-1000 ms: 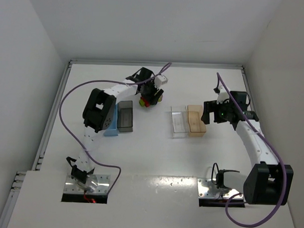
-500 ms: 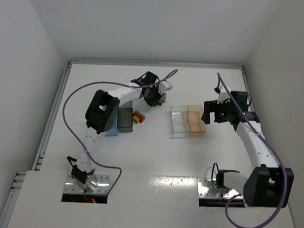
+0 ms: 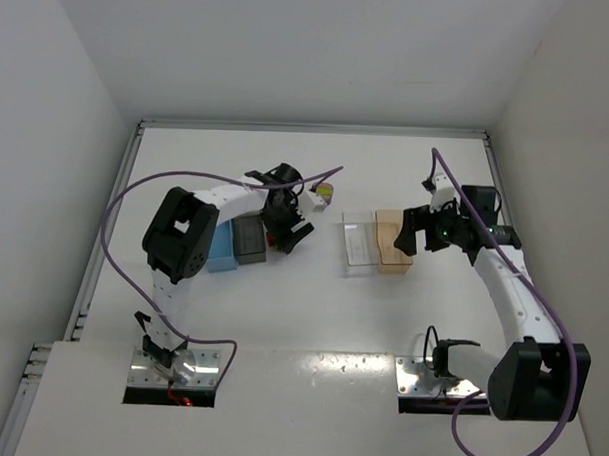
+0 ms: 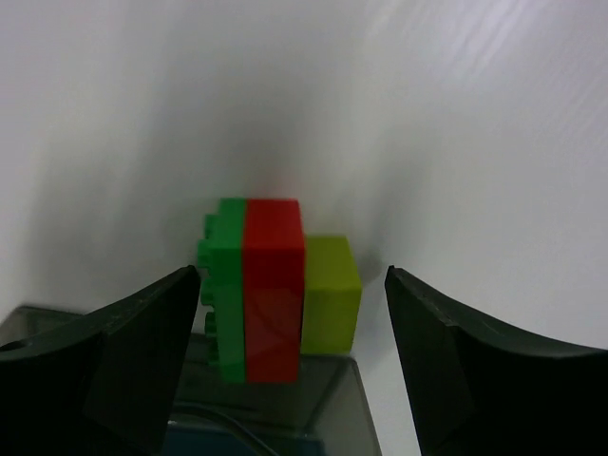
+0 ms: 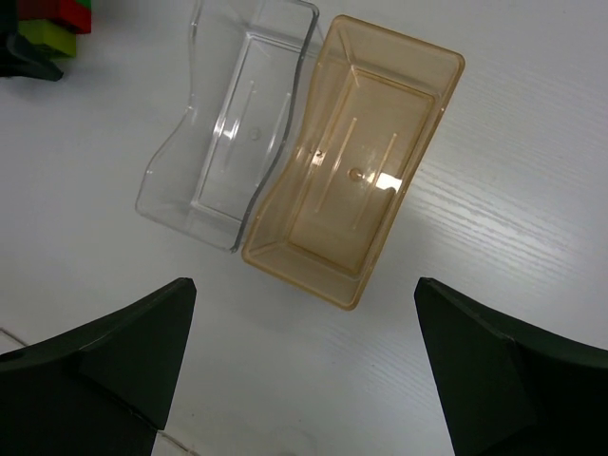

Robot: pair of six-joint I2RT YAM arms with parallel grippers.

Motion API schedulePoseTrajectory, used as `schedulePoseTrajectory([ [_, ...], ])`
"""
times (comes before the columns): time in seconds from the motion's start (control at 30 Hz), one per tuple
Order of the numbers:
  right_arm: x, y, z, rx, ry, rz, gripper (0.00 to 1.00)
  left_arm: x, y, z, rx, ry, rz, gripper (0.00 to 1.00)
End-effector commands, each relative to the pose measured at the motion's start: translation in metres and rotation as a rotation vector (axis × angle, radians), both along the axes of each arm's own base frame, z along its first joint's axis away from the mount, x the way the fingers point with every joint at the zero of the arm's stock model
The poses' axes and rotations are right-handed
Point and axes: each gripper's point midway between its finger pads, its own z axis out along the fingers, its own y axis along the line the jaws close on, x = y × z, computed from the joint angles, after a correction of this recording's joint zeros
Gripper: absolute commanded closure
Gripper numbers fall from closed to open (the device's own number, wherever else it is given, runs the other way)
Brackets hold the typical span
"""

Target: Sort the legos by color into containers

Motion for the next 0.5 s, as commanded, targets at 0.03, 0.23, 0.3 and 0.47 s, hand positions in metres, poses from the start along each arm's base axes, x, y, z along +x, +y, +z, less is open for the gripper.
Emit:
schedulePoseTrajectory([
  [0.03, -0.0048, 0.0120, 0.0085, 0.034, -0.042, 0.074, 0.01, -0.0105, 0.0303, 0.0173, 0.093, -0.011, -0.082, 0.13],
  [0.23, -0.0069, 0.0121, 0.0097, 0.034, -0.042, 0.074, 0.00, -0.0043, 0.0296, 0.0228, 0.111, -0.018, -0.148, 0.13],
  [0.3, -0.0063, 0.0104, 0.0091, 0.026, -0.041, 0.067, 0.00, -0.0068, 0.0332, 0.0200, 0.131, 0.001, -0.156, 0.24],
  [0.47, -0.0081, 0.0086, 0.0101, 0.013, -0.056, 0.067, 0.00, -0.0076, 0.0313, 0.0190, 0.114, -0.008, -0.146, 0.57],
])
